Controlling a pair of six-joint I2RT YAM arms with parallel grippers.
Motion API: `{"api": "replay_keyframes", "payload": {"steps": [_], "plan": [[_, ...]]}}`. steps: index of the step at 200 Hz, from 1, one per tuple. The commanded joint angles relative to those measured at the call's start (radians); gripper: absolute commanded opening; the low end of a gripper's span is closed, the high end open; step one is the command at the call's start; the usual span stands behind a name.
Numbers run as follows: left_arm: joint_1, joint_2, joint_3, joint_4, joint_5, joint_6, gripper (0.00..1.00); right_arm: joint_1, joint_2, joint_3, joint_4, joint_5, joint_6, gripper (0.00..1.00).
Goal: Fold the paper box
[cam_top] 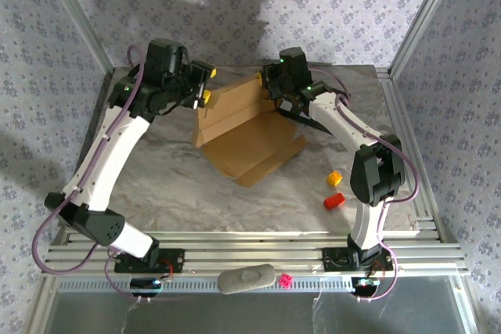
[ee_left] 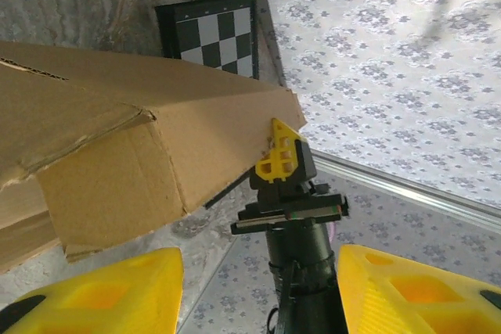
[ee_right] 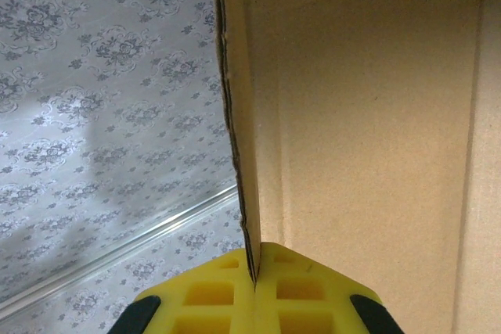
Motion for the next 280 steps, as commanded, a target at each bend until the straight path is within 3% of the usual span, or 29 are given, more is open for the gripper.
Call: {"api": "replay_keyframes", "payload": {"steps": [1, 90, 109, 129, 183, 205, 227, 248, 280], "plan": [[-0.005, 0.013, -0.028, -0.012, 0.029, 0.022, 0.54, 0.004, -0.015, 0.008, 0.001, 0.022, -0.012, 0.0], [-0.009, 0.107, -0.053, 0.073, 0.044, 0.066, 0.51, 0.017, -0.042, -0.012, 0.013, 0.002, -0.006, 0.0], [-0.009, 0.126, -0.042, 0.066, 0.033, 0.083, 0.36, 0.022, -0.059, -0.035, 0.018, 0.002, -0.004, 0.0], [-0.001, 0.121, -0.045, 0.058, 0.006, 0.1, 0.0, 0.025, -0.074, -0.057, 0.018, 0.003, -0.002, 0.0], [0.074, 0.062, -0.113, 0.058, 0.043, 0.18, 0.0, 0.041, -0.097, -0.084, -0.015, -0.031, -0.063, 0.0], [0.127, 0.004, -0.219, 0.114, 0.122, 0.181, 0.0, 0.045, -0.132, -0.147, 0.028, -0.043, -0.108, 0.34], [0.191, -0.044, -0.329, 0.212, 0.231, 0.166, 0.0, 0.047, -0.174, -0.313, 0.293, -0.032, -0.1, 0.64], [0.256, -0.059, -0.373, 0.229, 0.317, 0.195, 0.0, 0.044, -0.157, -0.372, 0.416, -0.066, -0.075, 0.73], [0.324, -0.046, -0.369, 0.197, 0.406, 0.294, 0.0, 0.049, -0.093, -0.34, 0.466, -0.112, -0.068, 0.75]]}}
